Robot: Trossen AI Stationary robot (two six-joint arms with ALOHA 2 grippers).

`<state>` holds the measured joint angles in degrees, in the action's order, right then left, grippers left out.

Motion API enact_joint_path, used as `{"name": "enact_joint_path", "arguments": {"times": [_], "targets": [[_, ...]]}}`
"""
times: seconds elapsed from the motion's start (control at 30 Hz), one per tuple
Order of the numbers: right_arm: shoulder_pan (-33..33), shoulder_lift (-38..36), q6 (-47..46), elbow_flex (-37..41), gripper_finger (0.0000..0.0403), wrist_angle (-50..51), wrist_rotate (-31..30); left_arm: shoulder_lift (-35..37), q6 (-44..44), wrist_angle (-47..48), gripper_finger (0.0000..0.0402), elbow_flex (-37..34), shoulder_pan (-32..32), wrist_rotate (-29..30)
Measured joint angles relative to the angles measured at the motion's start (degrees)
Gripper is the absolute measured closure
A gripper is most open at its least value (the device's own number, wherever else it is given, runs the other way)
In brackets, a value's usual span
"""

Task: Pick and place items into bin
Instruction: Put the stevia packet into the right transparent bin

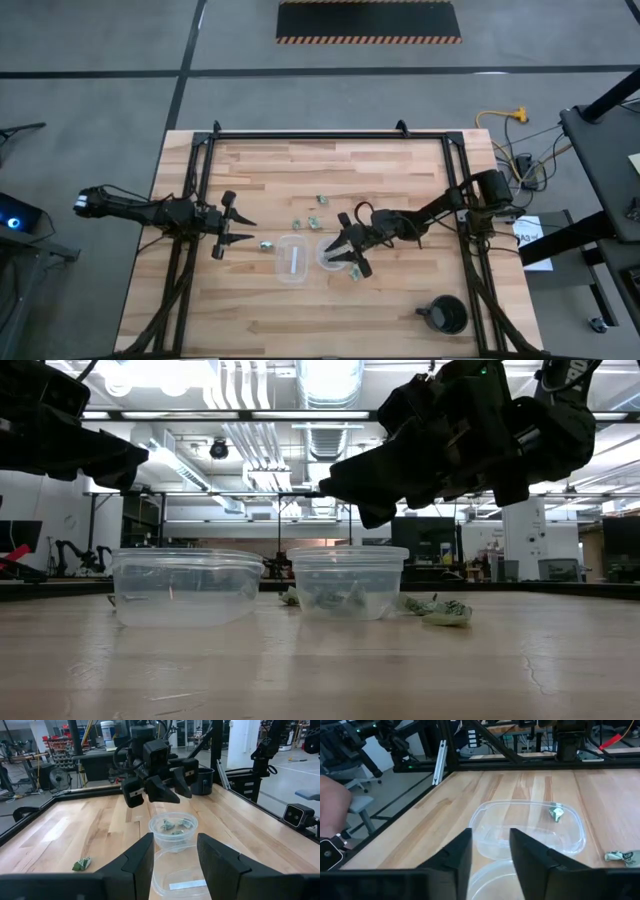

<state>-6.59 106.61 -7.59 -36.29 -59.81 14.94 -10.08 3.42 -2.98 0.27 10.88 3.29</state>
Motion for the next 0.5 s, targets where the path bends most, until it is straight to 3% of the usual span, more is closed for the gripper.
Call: {"name": "enact_joint_path", "arguments": {"times": [0.17, 0.5], "targets": [[0.0, -1.57, -2.2, -0.02, 0.023, 3.41, 0.19, -0.01, 0.01, 0.02, 0.0267, 0.0, 0.01, 0.0], [-0.16, -20.05, 0.26, -0.04, 0.021, 40.51, 0.12, 0.08, -0.02, 0.06, 0.0267, 0.01, -0.01, 0.0]]}}
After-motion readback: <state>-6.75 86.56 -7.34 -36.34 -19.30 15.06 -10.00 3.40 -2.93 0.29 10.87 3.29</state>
